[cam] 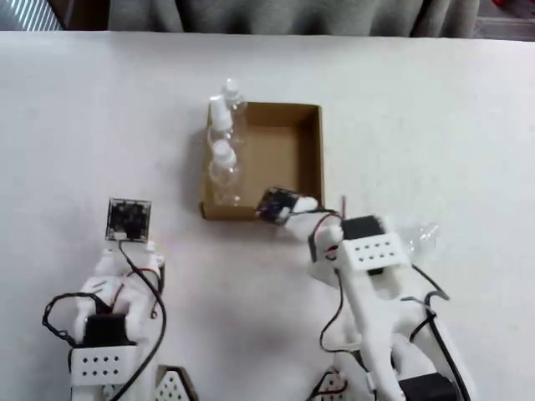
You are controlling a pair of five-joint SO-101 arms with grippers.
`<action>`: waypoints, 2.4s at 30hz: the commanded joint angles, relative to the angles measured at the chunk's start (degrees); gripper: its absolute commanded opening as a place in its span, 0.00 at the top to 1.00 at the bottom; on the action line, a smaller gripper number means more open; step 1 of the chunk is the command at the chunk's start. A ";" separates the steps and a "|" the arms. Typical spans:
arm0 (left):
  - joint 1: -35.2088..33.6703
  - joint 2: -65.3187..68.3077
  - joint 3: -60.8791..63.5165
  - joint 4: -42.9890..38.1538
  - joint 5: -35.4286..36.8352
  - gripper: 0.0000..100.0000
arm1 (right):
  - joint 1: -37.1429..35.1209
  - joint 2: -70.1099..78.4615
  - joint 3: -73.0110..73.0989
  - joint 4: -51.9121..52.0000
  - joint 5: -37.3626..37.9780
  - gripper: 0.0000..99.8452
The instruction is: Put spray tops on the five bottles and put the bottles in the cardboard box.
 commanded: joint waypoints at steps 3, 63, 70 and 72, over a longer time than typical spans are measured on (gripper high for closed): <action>-0.75 -0.66 0.79 -5.19 0.26 0.98 | -5.58 -1.45 0.44 -4.18 5.71 0.87; -0.92 -0.66 0.79 -5.45 -1.32 0.98 | -16.75 -1.45 -11.78 -5.76 -34.81 0.98; -0.92 -0.66 0.79 -5.45 -1.32 0.98 | -30.20 -1.63 -11.52 -9.71 -55.12 0.98; -0.92 -0.66 0.79 -5.45 -1.32 0.98 | -32.31 -1.63 -11.60 -12.26 -59.96 0.98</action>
